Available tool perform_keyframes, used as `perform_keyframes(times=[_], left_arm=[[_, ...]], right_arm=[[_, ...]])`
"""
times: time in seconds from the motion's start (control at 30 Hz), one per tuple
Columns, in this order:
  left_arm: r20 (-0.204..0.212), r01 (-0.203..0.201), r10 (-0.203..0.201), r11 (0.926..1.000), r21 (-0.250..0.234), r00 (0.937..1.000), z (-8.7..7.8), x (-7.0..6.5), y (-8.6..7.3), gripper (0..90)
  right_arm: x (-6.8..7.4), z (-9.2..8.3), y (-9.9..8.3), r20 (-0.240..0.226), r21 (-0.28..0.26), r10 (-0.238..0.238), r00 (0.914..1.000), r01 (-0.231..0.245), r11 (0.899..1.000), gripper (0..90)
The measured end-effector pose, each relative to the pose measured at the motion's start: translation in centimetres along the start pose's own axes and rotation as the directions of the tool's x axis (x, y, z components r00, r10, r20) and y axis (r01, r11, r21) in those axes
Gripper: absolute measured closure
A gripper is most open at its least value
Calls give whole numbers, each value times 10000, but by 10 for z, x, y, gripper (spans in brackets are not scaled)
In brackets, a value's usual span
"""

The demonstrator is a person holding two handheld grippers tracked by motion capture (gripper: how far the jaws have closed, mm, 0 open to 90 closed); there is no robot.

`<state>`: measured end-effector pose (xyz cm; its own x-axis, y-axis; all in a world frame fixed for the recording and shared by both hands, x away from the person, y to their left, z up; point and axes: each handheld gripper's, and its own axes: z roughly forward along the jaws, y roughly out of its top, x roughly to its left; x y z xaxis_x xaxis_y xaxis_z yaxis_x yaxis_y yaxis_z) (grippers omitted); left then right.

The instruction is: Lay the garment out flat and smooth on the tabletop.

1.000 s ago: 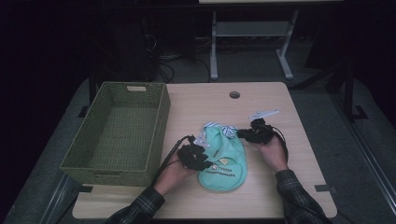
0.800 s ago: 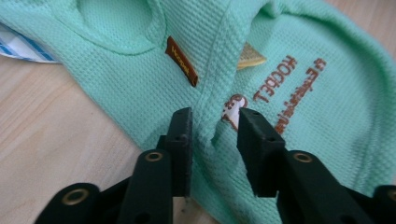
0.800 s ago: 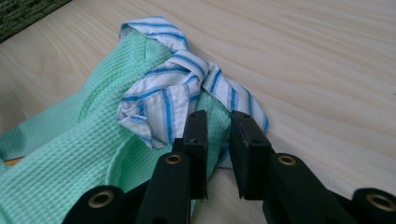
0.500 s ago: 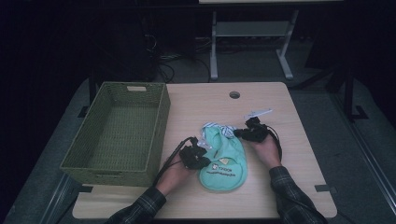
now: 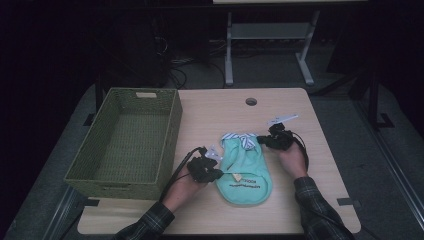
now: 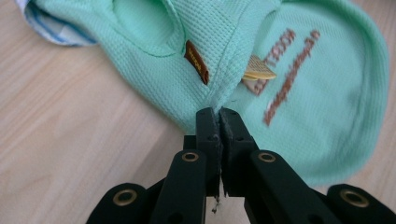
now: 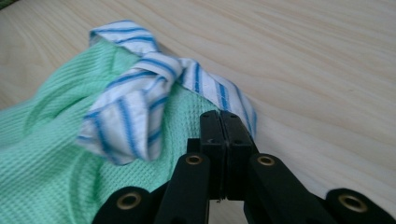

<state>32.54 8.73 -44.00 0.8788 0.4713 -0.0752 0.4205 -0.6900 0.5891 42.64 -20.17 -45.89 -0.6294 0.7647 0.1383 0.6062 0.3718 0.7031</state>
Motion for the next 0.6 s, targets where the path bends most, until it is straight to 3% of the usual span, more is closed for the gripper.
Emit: perform_keyframes(times=[0.07, 0.23, 0.4, 0.47, 0.6], left_arm=[[120, 100, -99, 9999, -84, 9999, 0, -3, -2, 871], [329, -109, 112, 9999, -110, 9994, 5, -12, -1, 859], [235, -44, 54, 9992, -401, 9997, 2, -9, 1, 731], [145, 42, -34, 9985, -547, 9999, -1, -5, 4, 732], [29, 150, -148, 9970, -755, 9999, -4, 5, 14, 835]], right_arm=[[-4, -1, 1, 108, 51, -49, 9999, 48, 10000, 891], [-10, 4, 3, 270, 343, -128, 9996, 118, 9993, 889], [-8, 0, 2, 224, -75, 15, 9997, -13, 10000, 808], [-5, -5, 0, 172, -214, 17, 9999, -13, 9998, 809], [-1, -16, -5, 49, -320, -126, 9999, 128, 9994, 878]])
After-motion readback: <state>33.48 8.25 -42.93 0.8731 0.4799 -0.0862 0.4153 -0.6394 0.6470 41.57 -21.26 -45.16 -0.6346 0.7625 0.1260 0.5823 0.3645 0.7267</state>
